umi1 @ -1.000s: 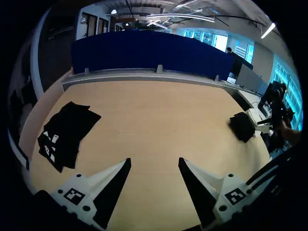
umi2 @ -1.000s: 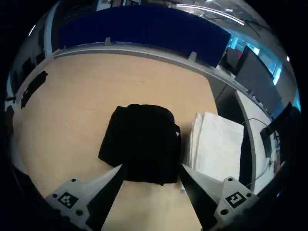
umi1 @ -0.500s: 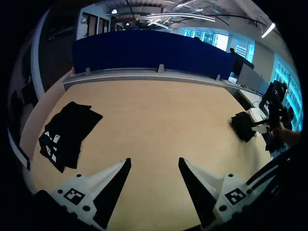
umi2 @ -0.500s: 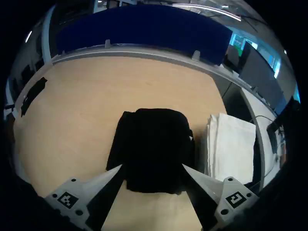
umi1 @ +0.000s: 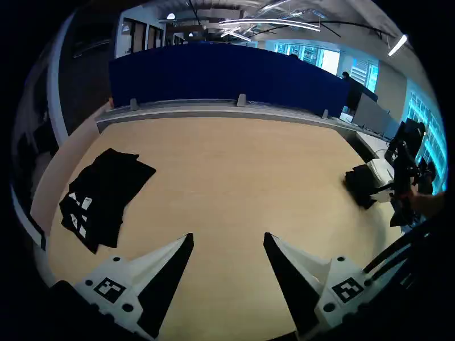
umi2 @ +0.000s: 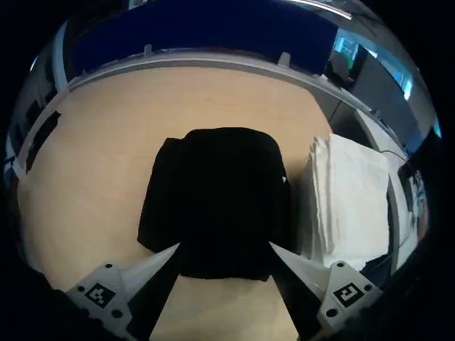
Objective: Fold towel
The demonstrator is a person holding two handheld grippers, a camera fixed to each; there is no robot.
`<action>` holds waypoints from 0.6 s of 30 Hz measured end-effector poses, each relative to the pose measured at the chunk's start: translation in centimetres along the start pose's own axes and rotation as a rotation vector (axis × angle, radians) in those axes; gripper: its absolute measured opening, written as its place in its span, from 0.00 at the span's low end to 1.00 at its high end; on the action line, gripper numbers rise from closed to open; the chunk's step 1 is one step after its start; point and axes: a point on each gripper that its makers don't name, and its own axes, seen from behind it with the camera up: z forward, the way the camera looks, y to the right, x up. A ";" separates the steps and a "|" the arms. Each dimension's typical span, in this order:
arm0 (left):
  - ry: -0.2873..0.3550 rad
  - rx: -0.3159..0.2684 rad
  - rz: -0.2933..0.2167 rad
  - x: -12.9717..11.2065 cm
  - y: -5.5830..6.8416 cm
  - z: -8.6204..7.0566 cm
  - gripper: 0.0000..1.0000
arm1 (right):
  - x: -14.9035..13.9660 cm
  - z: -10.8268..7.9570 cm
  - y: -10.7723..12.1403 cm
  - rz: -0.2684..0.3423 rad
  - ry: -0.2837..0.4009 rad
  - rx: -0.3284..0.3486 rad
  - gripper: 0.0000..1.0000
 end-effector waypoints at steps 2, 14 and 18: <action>-0.002 0.001 0.001 -0.1 0.0 0.0 0.91 | -0.2 0.2 0.0 -0.005 -0.007 0.000 1.00; -0.002 -0.001 -0.006 0.0 0.1 0.3 0.91 | 3.7 -1.5 -0.3 -0.005 0.084 0.010 1.00; -0.002 -0.004 -0.010 0.1 0.3 0.3 0.91 | 5.9 -1.6 0.1 -0.004 0.114 0.008 1.00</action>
